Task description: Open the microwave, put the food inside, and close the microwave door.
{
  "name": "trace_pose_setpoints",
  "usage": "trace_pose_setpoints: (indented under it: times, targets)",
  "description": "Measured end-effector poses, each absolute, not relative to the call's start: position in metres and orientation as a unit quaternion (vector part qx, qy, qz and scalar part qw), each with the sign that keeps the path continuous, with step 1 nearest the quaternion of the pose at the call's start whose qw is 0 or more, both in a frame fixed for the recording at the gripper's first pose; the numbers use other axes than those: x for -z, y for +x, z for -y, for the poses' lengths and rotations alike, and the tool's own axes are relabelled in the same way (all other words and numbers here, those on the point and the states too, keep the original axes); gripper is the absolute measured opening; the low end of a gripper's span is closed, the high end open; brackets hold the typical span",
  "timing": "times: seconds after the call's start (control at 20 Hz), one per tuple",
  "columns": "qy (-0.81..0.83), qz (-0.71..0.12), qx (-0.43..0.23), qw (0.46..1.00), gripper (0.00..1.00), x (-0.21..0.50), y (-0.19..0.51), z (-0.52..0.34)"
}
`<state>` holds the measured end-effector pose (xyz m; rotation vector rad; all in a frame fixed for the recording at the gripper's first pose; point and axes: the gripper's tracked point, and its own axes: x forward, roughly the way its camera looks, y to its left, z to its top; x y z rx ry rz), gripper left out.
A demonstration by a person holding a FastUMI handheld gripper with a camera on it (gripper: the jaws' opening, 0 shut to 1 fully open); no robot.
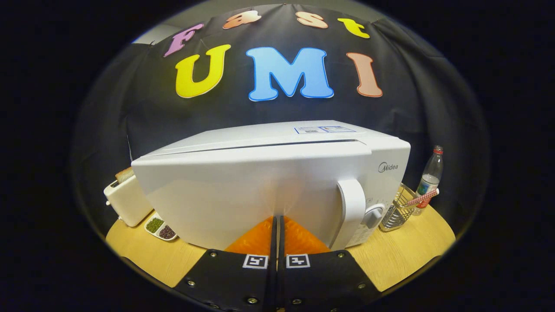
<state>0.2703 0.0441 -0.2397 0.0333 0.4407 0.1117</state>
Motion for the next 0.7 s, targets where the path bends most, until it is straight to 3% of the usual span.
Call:
trace_pose_setpoints:
  times: [0.3,0.7]
  targets:
    - [0.030,-0.223,-0.053,0.973,0.04,0.236,0.272,-0.045]
    - [0.017,-0.168,-0.062,0.984,0.04,0.179,0.220,-0.052]
